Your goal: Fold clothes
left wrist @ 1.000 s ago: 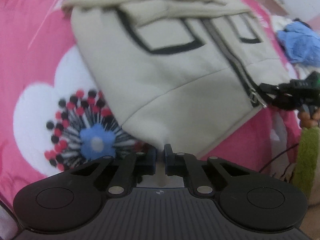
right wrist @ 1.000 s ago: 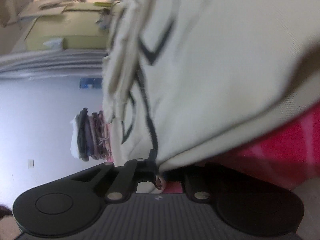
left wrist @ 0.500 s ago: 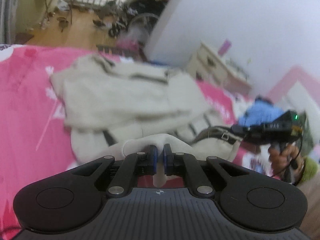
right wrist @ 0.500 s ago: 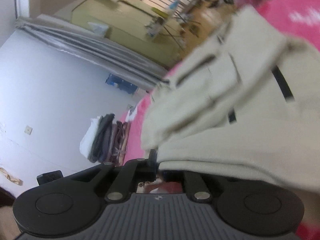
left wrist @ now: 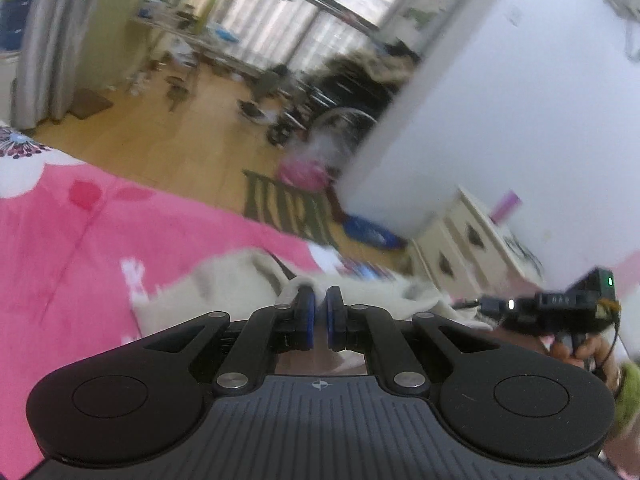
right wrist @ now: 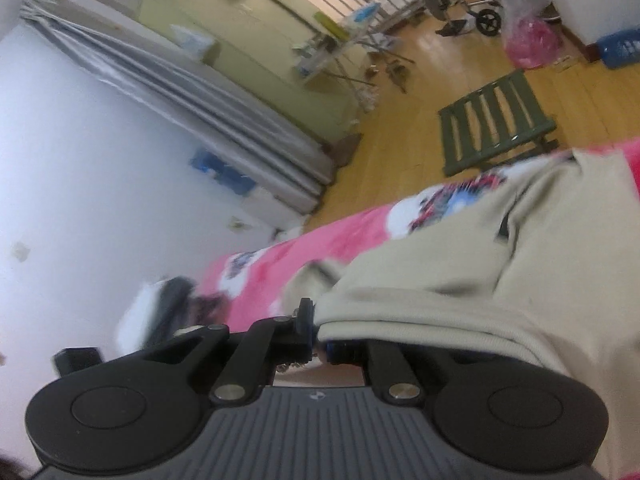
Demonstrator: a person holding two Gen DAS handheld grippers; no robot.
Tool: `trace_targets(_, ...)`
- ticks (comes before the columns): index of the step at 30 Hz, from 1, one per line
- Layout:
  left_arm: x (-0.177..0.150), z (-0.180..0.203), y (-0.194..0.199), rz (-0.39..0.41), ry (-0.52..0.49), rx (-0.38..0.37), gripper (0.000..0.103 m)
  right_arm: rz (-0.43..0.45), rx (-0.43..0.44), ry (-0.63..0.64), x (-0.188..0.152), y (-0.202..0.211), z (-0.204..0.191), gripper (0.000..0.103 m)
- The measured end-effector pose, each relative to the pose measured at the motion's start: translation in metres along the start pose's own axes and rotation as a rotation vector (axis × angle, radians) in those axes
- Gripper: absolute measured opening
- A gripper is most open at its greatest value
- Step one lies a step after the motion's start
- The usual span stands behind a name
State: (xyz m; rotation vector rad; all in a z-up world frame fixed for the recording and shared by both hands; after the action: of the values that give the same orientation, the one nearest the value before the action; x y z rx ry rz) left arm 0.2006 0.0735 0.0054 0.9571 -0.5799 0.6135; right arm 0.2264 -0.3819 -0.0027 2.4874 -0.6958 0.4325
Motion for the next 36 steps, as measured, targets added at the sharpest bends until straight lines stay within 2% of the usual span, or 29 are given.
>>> trace_targets(2,0.001,-0.014,-0.037,-0.024,0.033,0.050,0.007,-0.001,-0.013,-0.112,0.019,-0.034,0.035,0.012)
trace_targets(3,0.001,-0.022,-0.057,-0.041,0.049,0.077,0.007,-0.005,-0.017,-0.195,0.026,-0.051,0.056,0.019)
trace_targets(4,-0.001,-0.031,-0.075,-0.080,0.095,0.108,0.008,0.001,0.012,-0.321,0.026,-0.062,0.078,0.035)
trace_targets(5,-0.004,-0.040,-0.088,-0.114,0.148,0.128,0.008,0.010,0.050,-0.458,0.024,-0.071,0.100,0.042)
trace_targets(6,-0.005,-0.045,-0.095,-0.123,0.192,0.137,0.008,0.020,0.087,-0.595,0.022,-0.080,0.121,0.043)
trace_targets(8,-0.006,-0.051,-0.093,-0.108,0.268,0.109,0.011,0.061,0.142,-0.683,0.023,-0.080,0.133,0.050)
trace_targets(10,-0.001,-0.054,-0.087,-0.097,0.299,0.081,0.019,0.031,0.156,-0.638,0.031,-0.077,0.124,0.063)
trace_targets(11,0.001,-0.056,-0.083,-0.092,0.312,0.068,0.020,-0.008,0.111,-0.595,0.038,-0.079,0.117,0.066)
trace_targets(13,0.007,-0.059,-0.077,-0.077,0.335,0.070,0.024,-0.096,-0.006,-0.499,0.053,-0.083,0.102,0.072)
trace_targets(15,0.014,-0.059,-0.068,-0.025,0.328,0.105,0.026,-0.182,-0.122,-0.401,0.068,-0.086,0.087,0.073)
trace_targets(18,0.020,-0.060,-0.055,-0.003,0.339,0.114,0.026,-0.310,-0.294,-0.250,0.091,-0.092,0.064,0.073)
trace_targets(20,0.021,-0.054,-0.047,-0.002,0.300,0.124,0.026,-0.342,-0.424,-0.126,0.101,-0.094,0.045,0.074)
trace_targets(28,-0.001,-0.026,0.006,-0.052,0.060,0.065,0.032,-0.079,-0.446,-0.021,0.027,0.006,0.043,0.079)
trace_targets(33,-0.027,-0.030,0.042,-0.029,0.023,0.092,0.032,0.090,-0.449,0.037,-0.022,0.070,0.044,0.079)
trace_targets(36,-0.045,-0.034,0.038,-0.074,0.022,0.098,0.032,0.191,-0.449,0.072,-0.051,0.108,0.044,0.079)
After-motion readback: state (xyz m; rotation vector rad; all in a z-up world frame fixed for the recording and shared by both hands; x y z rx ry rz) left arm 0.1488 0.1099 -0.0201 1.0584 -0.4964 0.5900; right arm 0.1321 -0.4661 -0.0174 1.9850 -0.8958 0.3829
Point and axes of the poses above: each gripper's, at about its wrist camera, not at the fingertips, and y roughly against the way its jaws point, z to its right, x to its top, the point moved 1 cm from there along -y, roughly the way its jaws point, and after that the axes turned 7 degrees about x, right-handed, at the moved point
